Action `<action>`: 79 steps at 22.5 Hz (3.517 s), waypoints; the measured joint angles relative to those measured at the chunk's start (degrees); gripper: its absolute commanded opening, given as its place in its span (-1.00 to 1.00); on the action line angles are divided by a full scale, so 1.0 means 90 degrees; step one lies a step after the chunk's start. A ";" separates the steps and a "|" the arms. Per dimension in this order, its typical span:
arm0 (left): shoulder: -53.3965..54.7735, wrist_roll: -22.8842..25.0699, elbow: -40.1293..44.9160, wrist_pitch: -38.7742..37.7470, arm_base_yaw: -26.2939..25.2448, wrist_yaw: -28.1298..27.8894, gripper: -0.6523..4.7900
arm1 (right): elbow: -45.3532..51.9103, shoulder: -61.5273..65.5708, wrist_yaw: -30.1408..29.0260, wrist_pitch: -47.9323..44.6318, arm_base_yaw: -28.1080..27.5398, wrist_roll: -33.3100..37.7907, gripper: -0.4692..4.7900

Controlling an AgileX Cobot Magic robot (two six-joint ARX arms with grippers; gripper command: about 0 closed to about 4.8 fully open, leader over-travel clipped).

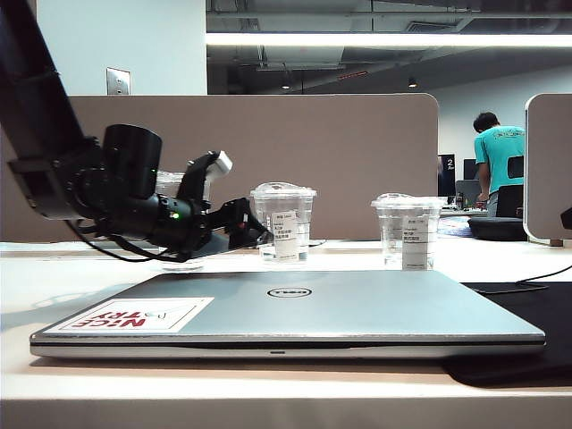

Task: Pick up the coffee cup on the middle and place it on the left side of the laptop.

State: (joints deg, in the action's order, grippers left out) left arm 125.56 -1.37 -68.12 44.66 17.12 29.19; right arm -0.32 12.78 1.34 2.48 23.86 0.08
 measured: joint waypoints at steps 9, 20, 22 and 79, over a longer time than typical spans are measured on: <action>0.0784 0.0000 -0.1270 -0.0384 0.0039 0.0792 1.00 | 0.0000 0.0000 0.0000 0.0000 -0.0002 0.0000 -0.84; 0.1100 0.0000 -0.1787 -0.0403 0.0180 0.1003 1.00 | 0.0000 0.0000 0.0000 0.0000 -0.0002 0.0000 -0.84; 0.1132 0.0000 -0.1914 -0.0408 0.0214 0.1005 1.00 | 0.0000 0.0000 0.0002 0.0002 -0.0002 0.0000 -0.84; 0.0925 0.0068 -0.2140 -0.0408 0.0151 0.1741 0.67 | 0.0002 -0.0039 0.0000 0.0002 -0.0002 0.0000 -0.84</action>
State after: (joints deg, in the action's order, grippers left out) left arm 133.88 -0.75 -87.37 40.99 18.48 44.86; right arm -0.30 12.43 1.34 2.50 23.84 0.08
